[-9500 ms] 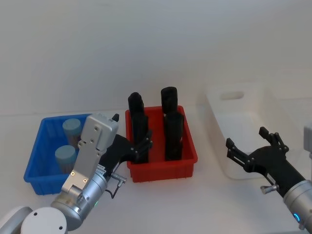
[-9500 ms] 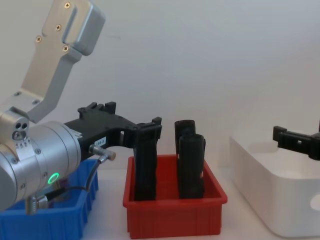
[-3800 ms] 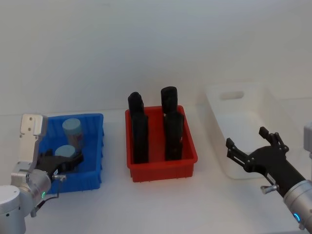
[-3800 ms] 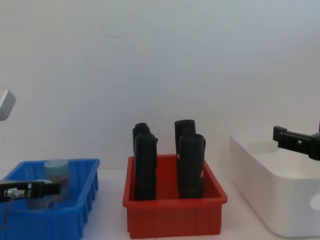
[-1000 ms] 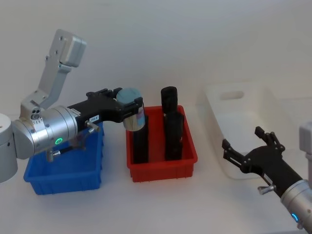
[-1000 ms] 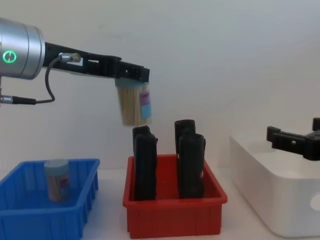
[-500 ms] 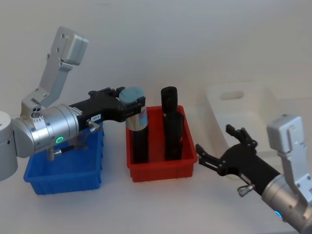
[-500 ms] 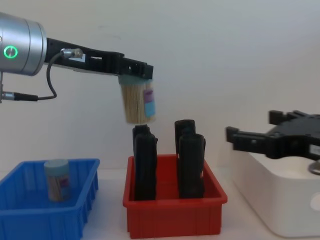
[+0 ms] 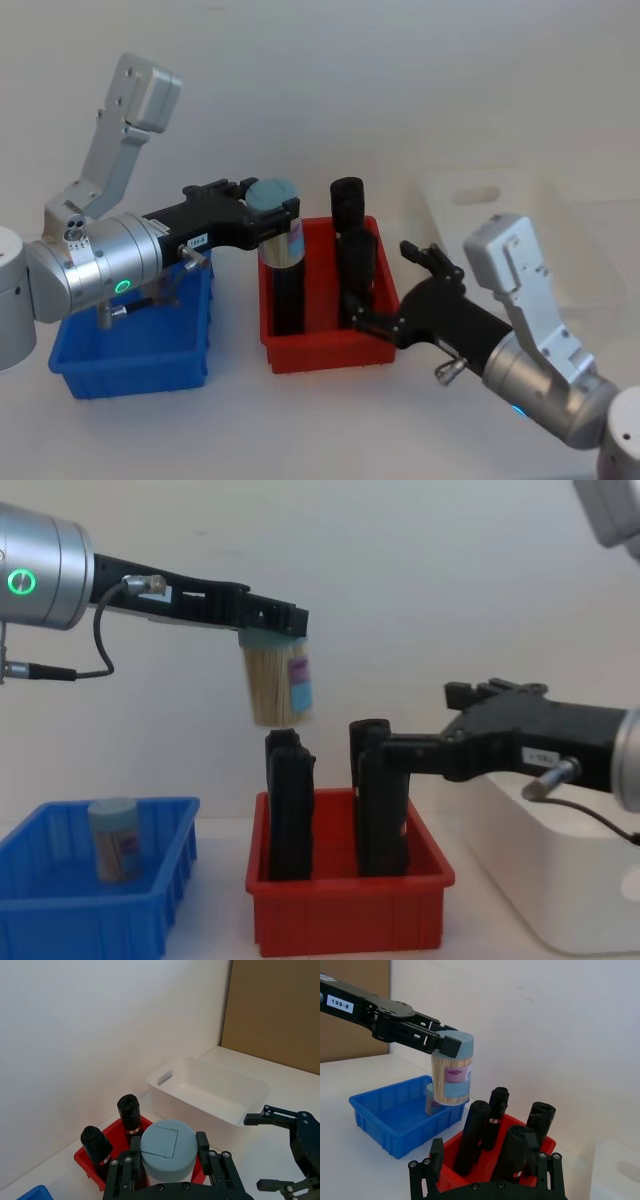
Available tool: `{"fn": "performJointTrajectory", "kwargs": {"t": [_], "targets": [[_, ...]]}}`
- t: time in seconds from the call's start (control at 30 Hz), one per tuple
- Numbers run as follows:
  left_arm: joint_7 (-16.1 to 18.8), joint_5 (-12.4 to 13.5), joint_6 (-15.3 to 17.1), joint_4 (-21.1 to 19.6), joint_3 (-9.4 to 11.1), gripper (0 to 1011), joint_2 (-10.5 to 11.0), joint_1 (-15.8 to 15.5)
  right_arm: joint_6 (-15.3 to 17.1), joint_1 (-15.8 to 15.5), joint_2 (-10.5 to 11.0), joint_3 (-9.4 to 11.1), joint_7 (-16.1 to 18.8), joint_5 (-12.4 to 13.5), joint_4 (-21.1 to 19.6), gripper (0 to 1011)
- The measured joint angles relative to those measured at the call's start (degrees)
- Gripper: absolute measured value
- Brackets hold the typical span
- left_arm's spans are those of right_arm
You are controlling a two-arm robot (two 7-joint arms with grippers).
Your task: Pick the cotton swabs from the blue box and place them into the white box.
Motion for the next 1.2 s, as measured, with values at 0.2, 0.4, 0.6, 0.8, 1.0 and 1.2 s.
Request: {"fn": "performJointTrajectory", "kwargs": {"t": [0.2, 0.4, 0.6, 0.8, 1.0, 1.2], "targets": [[-0.03, 0.0, 0.03, -0.04, 0.0, 665, 0.0, -0.02, 0.26, 2.45, -1.72, -0.77, 1.05, -2.25, 2.11, 1002], [-0.05, 0.0, 0.06, -0.05, 0.0, 664, 0.0, -0.04, 0.3, 4.86, -3.54, -1.56, 1.76, -3.88, 4.69, 1002], [-0.09, 0.0, 0.07, -0.06, 0.0, 665, 0.0, -0.04, -0.05, 7.12, -5.34, -2.32, 2.6, -4.74, 7.47, 1002], [-0.1, 0.01, 0.07, -0.06, 0.0, 664, 0.0, -0.05, -0.56, 9.05, -6.93, -2.93, 3.28, -5.02, 9.94, 1002], [-0.1, 0.01, 0.07, -0.06, -0.01, 664, 0.0, -0.05, -1.12, 11.04, -8.52, -3.52, 3.65, -5.1, 12.47, 1002], [-0.1, 0.01, 0.07, -0.05, 0.0, 665, 0.0, -0.04, -1.58, 13.13, -10.11, -3.96, 3.94, -4.8, 15.35, 1002]]}}
